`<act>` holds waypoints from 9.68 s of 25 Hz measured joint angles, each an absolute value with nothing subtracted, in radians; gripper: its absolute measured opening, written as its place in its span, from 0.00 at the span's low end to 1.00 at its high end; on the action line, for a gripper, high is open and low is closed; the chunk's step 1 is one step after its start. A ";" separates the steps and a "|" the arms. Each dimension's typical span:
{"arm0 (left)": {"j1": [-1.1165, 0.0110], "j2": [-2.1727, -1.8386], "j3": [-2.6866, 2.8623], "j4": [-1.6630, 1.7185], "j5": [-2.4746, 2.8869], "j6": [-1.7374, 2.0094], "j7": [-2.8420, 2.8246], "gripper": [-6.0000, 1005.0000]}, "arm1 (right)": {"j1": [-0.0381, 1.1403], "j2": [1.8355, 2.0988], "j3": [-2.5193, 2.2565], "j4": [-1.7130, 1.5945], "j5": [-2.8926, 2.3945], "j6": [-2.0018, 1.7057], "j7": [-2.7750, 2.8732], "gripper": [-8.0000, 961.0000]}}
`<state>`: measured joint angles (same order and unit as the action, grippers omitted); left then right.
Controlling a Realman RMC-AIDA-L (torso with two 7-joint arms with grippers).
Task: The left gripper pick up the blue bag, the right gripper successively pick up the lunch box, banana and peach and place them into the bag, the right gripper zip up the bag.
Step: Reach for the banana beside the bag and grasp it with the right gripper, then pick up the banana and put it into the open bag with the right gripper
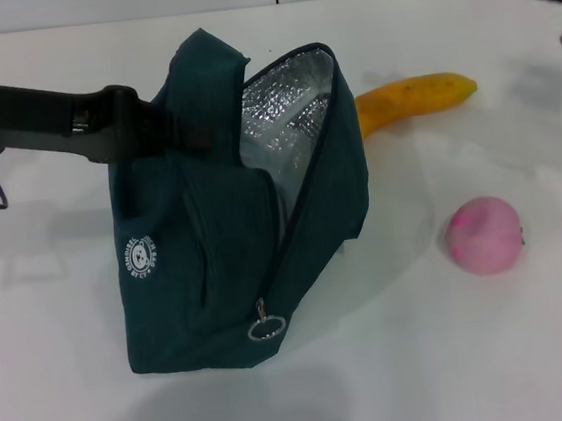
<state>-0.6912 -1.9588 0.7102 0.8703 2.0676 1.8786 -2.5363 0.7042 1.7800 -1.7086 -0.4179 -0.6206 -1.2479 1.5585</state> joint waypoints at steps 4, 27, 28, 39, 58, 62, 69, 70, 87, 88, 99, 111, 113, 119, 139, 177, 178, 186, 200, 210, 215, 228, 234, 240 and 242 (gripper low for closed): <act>-0.693 -1.959 0.710 0.871 2.061 1.881 -2.537 0.04 | 0.752 1.712 -1.656 -0.546 -0.898 -1.160 1.666 0.92; -0.692 -1.953 0.714 0.874 2.045 1.879 -2.530 0.04 | 0.926 1.763 -1.154 -0.918 -2.187 -1.490 1.873 0.91; -0.693 -1.953 0.714 0.874 2.045 1.879 -2.528 0.04 | 0.930 1.767 -1.154 -0.918 -2.194 -1.493 1.861 0.91; -0.706 -1.958 0.719 0.874 2.045 1.877 -2.523 0.04 | 0.957 1.905 -1.161 -0.852 -2.383 -1.317 1.684 0.91; -0.719 -1.970 0.716 0.872 2.045 1.865 -2.522 0.04 | 1.028 1.981 -1.161 -0.582 -2.434 -1.024 1.497 0.90; -0.721 -1.971 0.718 0.874 2.045 1.864 -2.522 0.04 | 1.024 1.982 -1.157 -0.564 -2.424 -0.979 1.497 0.90; -0.728 -1.972 0.719 0.870 2.048 1.864 -2.522 0.04 | 1.029 1.981 -1.120 -0.508 -2.416 -0.926 1.510 0.90; -0.729 -1.972 0.719 0.869 2.049 1.864 -2.522 0.04 | 1.029 1.980 -1.117 -0.506 -2.416 -0.927 1.509 0.90; -0.730 -1.973 0.719 0.867 2.053 1.864 -2.522 0.04 | 1.013 1.985 -1.114 -0.466 -2.404 -0.907 1.503 0.90; -0.730 -1.973 0.720 0.867 2.053 1.864 -2.522 0.04 | 1.012 1.985 -1.114 -0.466 -2.404 -0.906 1.502 0.90; -0.726 -1.982 0.721 0.867 2.053 1.864 -2.516 0.04 | 1.006 1.987 -1.114 -0.448 -2.403 -0.889 1.502 0.89; -0.724 -1.981 0.721 0.867 2.051 1.864 -2.511 0.04 | 1.006 1.986 -1.109 -0.449 -2.382 -0.936 1.507 0.89; -0.723 -1.981 0.721 0.867 2.051 1.864 -2.511 0.04 | 1.006 1.986 -1.105 -0.450 -2.380 -0.933 1.508 0.89; -0.725 -1.980 0.721 0.867 2.051 1.864 -2.513 0.04 | 1.004 1.988 -1.057 -0.450 -2.378 -0.920 1.530 0.89; -0.729 -1.977 0.721 0.867 2.053 1.865 -2.511 0.04 | 0.998 2.011 -1.059 -0.429 -2.386 -0.871 1.861 0.86; -0.722 -1.972 0.721 0.867 2.052 1.864 -2.505 0.04 | 0.942 2.014 -1.061 -0.529 -2.347 -0.863 1.849 0.46; -0.722 -1.971 0.721 0.867 2.052 1.864 -2.505 0.04 | 0.941 2.014 -1.061 -0.529 -2.344 -0.865 1.849 0.46; -0.722 -1.967 0.720 0.867 2.052 1.864 -2.505 0.04 | 0.861 2.013 -1.061 -0.636 -2.232 -0.883 1.835 0.47; -0.701 -1.960 0.713 0.865 2.048 1.865 -2.510 0.04 | 0.718 1.979 -1.044 -0.911 -2.066 -0.979 1.835 0.48; -0.698 -1.957 0.710 0.865 2.040 1.865 -2.515 0.04 | 0.728 1.950 -1.018 -1.104 -2.047 -1.260 1.835 0.48; -0.693 -1.957 0.699 0.865 2.035 1.863 -2.516 0.04 | 0.732 1.950 -1.022 -1.192 -2.079 -1.353 1.833 0.49; -0.678 -1.954 0.698 0.864 2.026 1.862 -2.519 0.04 | 0.750 1.943 -1.029 -1.278 -2.126 -1.582 1.794 0.49; -0.674 -1.954 0.698 0.864 2.019 1.862 -2.519 0.04 | 0.759 1.949 -1.077 -1.302 -2.181 -1.601 1.787 0.50; -0.673 -1.954 0.698 0.864 2.019 1.862 -2.519 0.04 | 0.786 1.950 -1.132 -1.303 -2.184 -1.601 1.770 0.50; -0.673 -1.954 0.698 0.864 2.019 1.862 -2.519 0.04 | 0.799 1.951 -1.149 -1.303 -2.186 -1.599 1.770 0.50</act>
<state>-0.6734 -1.9543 0.6979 0.8636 2.0187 1.8622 -2.5188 0.7995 1.9509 -1.1493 -1.3027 -2.1863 -1.5985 1.7700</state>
